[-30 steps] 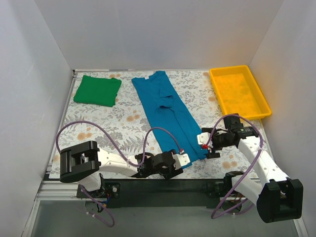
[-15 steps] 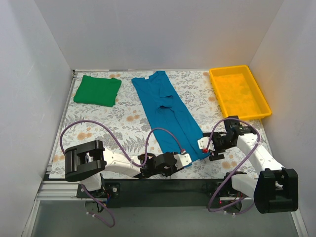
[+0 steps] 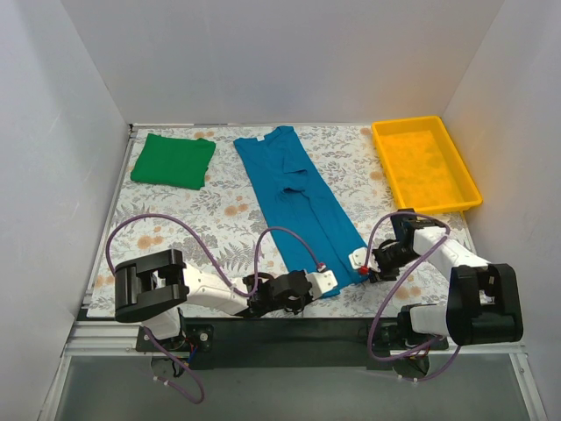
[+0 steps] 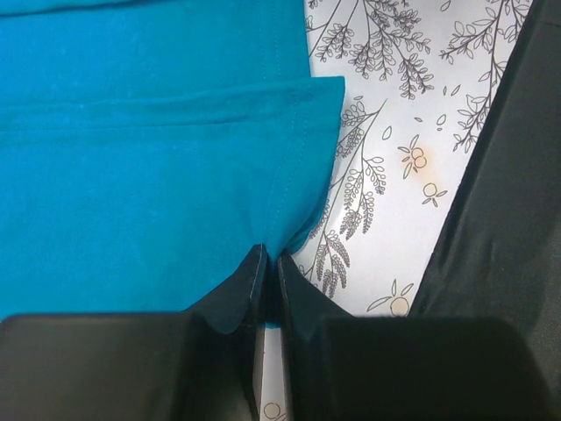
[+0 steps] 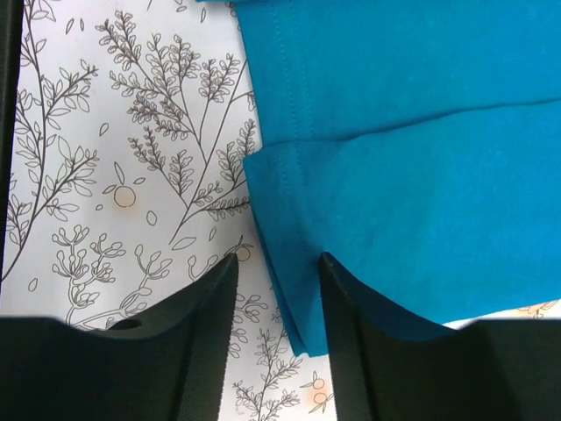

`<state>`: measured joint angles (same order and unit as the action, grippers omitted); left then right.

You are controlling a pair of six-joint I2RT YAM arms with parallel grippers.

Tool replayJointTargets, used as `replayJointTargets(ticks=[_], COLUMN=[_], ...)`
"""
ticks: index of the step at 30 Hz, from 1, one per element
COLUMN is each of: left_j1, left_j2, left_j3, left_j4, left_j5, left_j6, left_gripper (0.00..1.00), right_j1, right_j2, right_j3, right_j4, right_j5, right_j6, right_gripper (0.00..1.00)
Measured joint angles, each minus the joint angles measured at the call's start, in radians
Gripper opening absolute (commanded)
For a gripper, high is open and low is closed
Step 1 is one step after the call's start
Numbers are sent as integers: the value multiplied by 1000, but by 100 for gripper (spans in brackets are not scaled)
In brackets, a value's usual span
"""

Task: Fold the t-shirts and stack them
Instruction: Fold the tshirt

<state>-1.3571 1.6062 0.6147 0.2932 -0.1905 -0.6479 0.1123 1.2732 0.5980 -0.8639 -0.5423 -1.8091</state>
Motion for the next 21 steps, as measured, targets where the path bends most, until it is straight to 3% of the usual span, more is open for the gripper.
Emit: replayJointTargets(ticks=[2,8,21], left_j1=[0,0,0], left_j2=[-4,-18,-33], left_j3=[-6,-32,-75], left_j4=[5,33,90], left_j5=[4,20,34], left_j6=[-6,-23,-38], left_gripper=[0,0,0], right_j1=[0,1,8], right_j2=[22,62,110], right_j3=[8,28,55], right_j4=[-4,3,64], right_j5=[-7,-22,-52], right_j6=[3,7,87], right_gripper=[38,26,14])
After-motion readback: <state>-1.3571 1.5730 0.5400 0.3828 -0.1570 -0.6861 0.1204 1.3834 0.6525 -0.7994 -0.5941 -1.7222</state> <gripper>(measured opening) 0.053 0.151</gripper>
